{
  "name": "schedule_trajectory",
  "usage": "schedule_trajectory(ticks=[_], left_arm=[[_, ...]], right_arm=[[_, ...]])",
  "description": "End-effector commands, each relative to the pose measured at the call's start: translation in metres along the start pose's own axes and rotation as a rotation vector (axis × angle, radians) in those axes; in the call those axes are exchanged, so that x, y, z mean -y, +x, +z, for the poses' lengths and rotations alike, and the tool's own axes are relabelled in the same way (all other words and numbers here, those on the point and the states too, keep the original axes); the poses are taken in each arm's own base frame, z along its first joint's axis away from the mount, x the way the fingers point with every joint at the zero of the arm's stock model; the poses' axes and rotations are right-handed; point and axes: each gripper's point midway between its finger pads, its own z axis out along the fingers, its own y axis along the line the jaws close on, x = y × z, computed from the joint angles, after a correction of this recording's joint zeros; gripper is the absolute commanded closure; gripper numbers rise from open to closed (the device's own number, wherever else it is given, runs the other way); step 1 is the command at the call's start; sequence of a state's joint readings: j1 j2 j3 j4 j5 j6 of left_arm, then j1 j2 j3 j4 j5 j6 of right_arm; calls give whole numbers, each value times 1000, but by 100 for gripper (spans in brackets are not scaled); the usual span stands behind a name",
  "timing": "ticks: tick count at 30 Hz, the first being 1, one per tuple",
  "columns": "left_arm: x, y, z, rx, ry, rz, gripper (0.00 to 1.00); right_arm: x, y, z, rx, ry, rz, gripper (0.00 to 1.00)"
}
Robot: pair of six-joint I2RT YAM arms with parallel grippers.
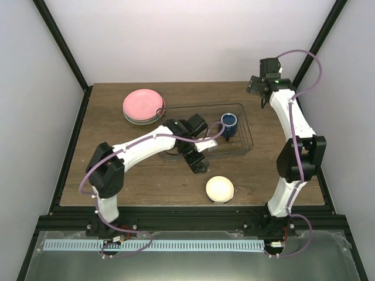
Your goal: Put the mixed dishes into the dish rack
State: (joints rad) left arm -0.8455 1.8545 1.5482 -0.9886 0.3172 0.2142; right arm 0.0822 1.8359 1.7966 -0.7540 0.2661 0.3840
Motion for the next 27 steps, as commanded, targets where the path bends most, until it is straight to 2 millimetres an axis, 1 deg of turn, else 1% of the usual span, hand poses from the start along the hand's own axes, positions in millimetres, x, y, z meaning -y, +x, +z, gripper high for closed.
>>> schedule_trajectory(ticks=[1,3,4,7,9,12,16,18,19,21,23,25,27], left_arm=[[28,9,0,-45,2,53,0],[30,11,2,-56,-38,66,0],[28,11,2,-54,-74,73,0],[8,3,-5,-20,-213,66,0],[-9,-3,-14,3,-320,61,0],[-27,-11,-33,41,-454,54,0],[-36,-15,-58,104,-551,28,0],[-41,-10,-67,119,-589,-1,0],[-46,-3,-70,110,-610,-26,0],[-59,11,-75,95,-640,-97,0],[-77,21,-85,111,-670,-173,0],[-97,24,-99,155,-697,-236,0],[-117,19,-112,203,-719,-271,0]], right_arm=[[7,-9,-13,31,9,-19,9],[9,-5,-14,24,7,-23,9],[9,-2,-15,21,6,-24,9],[12,6,-18,16,-2,-26,8],[13,14,-19,3,-7,-26,8],[16,21,-22,-6,-13,-25,8],[19,26,-25,-7,-9,-29,8],[21,28,-25,-11,-2,-35,8],[21,27,-25,-12,1,-36,8],[22,27,-27,-11,1,-36,8],[21,26,-29,-7,-3,-34,8],[21,24,-32,-2,-7,-35,8],[21,23,-33,0,-10,-38,8]])
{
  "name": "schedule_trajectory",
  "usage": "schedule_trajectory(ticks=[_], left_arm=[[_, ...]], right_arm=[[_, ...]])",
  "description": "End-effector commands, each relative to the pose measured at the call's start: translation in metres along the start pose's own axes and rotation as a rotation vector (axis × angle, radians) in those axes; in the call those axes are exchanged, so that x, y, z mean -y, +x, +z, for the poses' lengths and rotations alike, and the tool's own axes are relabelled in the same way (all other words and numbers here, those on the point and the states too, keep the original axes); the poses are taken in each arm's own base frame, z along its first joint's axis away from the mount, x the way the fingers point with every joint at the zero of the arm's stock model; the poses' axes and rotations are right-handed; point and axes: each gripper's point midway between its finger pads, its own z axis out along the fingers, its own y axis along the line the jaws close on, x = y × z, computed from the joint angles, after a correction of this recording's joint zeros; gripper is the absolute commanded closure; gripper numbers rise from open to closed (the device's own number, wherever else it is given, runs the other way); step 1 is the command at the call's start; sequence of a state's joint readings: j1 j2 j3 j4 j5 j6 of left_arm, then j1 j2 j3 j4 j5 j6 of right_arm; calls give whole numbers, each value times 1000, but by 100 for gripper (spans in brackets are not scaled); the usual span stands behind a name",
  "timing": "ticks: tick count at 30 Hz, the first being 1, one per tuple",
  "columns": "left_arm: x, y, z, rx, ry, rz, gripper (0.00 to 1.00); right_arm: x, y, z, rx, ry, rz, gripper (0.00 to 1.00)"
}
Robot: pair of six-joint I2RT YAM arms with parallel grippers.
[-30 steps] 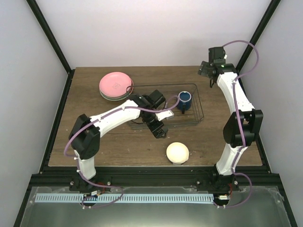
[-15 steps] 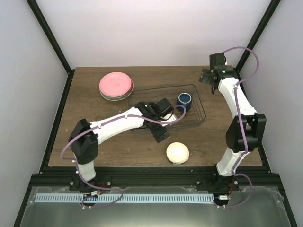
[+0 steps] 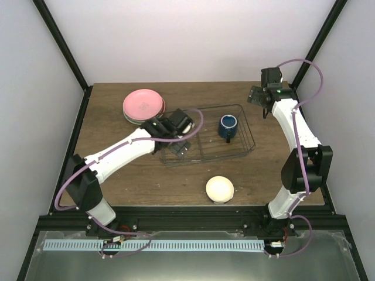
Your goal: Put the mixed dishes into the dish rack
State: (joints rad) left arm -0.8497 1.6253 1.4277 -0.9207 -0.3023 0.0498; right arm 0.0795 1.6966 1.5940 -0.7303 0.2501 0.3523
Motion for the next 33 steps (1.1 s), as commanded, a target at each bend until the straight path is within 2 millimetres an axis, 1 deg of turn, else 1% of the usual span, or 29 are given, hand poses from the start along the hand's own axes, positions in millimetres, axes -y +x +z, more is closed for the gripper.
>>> schedule_trajectory(ticks=[1,3,6,7,9,13,17,22,27,30,33], left_arm=[[-55,-12,4,57,-98,-145,0],[-71,-20,11,58,-108,-159,0],[-84,-32,26,58,-95,-160,0],[-87,-35,32,60,-91,-160,0],[-90,-42,42,63,-86,-151,0],[-91,-50,59,53,-73,-137,0],[-90,-54,73,39,-61,-116,0],[-93,-54,89,20,-34,-118,0],[-98,-46,107,-12,-5,-133,0],[-107,-40,116,-28,-2,-151,0],[-116,-38,123,-32,1,-172,0]], right_arm=[[4,-11,-17,38,-9,1,8],[4,-11,-17,38,-8,1,8],[5,-11,-18,37,-2,-1,8],[6,-12,-18,37,3,-1,5],[6,-14,-21,44,4,-3,0],[7,-20,-29,62,3,-2,0],[8,-23,-31,62,8,7,0],[8,-20,-24,40,24,8,0],[8,-24,-21,38,40,7,0],[9,-29,-21,47,50,6,0],[8,-34,-20,53,53,4,0]])
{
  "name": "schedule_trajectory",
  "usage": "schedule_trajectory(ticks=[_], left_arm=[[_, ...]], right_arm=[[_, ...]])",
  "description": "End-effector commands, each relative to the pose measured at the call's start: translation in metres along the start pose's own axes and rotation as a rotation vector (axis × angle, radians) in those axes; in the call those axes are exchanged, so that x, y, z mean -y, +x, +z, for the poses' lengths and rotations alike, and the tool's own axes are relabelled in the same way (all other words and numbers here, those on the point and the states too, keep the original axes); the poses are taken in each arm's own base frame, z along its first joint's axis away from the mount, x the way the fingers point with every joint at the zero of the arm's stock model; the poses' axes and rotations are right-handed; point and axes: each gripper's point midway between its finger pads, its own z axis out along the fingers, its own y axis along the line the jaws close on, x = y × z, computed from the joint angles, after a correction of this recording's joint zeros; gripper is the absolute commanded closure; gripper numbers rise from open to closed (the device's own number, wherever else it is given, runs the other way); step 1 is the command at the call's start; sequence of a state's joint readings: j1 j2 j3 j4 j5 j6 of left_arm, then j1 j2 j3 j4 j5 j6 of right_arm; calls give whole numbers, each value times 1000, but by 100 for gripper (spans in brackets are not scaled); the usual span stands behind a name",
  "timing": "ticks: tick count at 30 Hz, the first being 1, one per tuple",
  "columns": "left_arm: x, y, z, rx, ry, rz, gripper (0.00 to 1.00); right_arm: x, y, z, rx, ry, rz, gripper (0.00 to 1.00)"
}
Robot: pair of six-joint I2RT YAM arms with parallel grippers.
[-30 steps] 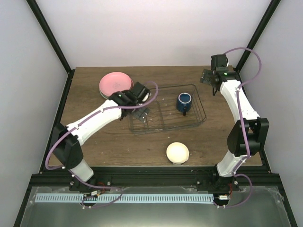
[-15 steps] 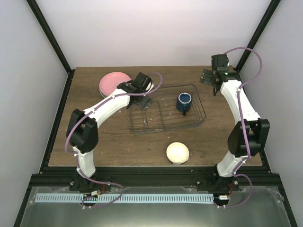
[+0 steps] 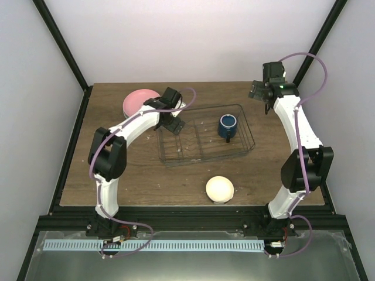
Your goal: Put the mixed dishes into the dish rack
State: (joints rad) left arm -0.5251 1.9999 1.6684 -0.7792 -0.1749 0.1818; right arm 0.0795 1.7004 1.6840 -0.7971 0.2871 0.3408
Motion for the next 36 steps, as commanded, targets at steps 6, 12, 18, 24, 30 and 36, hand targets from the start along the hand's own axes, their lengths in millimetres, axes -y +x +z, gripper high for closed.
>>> schedule_trajectory(ticks=[6,12,18,24,30,36], left_arm=[[-29,-24,13,45,1,-39,0],[-36,-44,13,78,-1,-43,0],[-38,-49,16,79,-2,-44,0],[-33,-44,-4,99,37,-67,0],[-14,-21,-46,171,103,-73,0],[-13,-34,-106,332,74,-54,0]], right_arm=[[1,-19,6,14,31,4,0],[-2,-19,13,6,35,-10,0],[-2,-20,18,0,37,-15,0],[-5,-20,19,-5,28,-20,0],[-8,-17,17,-6,2,-37,0],[-11,-9,19,-23,-25,-36,0]])
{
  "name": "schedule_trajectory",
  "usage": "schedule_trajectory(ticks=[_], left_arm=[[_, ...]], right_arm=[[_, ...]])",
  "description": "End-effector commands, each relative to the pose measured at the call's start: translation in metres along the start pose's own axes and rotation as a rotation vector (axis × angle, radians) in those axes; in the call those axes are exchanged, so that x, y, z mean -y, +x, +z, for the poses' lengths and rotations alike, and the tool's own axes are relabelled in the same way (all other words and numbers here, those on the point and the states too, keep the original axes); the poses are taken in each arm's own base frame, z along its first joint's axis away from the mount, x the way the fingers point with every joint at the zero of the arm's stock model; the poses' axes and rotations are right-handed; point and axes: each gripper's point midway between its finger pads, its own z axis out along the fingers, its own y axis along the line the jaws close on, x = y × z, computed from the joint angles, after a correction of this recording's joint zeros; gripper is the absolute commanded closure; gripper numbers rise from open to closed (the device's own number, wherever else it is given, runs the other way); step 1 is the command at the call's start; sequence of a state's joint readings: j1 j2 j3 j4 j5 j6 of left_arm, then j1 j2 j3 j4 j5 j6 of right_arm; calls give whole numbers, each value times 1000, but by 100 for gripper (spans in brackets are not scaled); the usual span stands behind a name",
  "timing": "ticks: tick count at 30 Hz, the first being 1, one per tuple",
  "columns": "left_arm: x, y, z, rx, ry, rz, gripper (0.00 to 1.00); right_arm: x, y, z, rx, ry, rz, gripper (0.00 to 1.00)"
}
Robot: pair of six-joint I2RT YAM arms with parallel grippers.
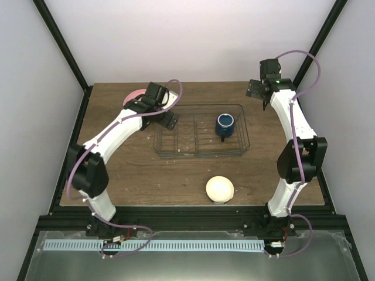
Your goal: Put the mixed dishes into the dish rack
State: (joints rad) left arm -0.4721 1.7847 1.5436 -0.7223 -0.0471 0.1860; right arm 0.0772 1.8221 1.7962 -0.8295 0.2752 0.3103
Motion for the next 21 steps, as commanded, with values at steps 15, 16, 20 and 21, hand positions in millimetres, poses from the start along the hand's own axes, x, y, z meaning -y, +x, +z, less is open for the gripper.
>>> schedule_trajectory(ticks=[15,16,20,21], left_arm=[[143,52,-115,-52,356,182,0],[150,59,-122,-62,384,193,0],[173,87,-134,-119,476,239,0],[179,91,-134,-130,502,251,0]], right_arm=[[3,1,3,-6,-53,4,0],[2,4,5,-16,-56,4,0],[1,16,10,-47,-65,4,0],[1,18,11,-51,-66,3,0]])
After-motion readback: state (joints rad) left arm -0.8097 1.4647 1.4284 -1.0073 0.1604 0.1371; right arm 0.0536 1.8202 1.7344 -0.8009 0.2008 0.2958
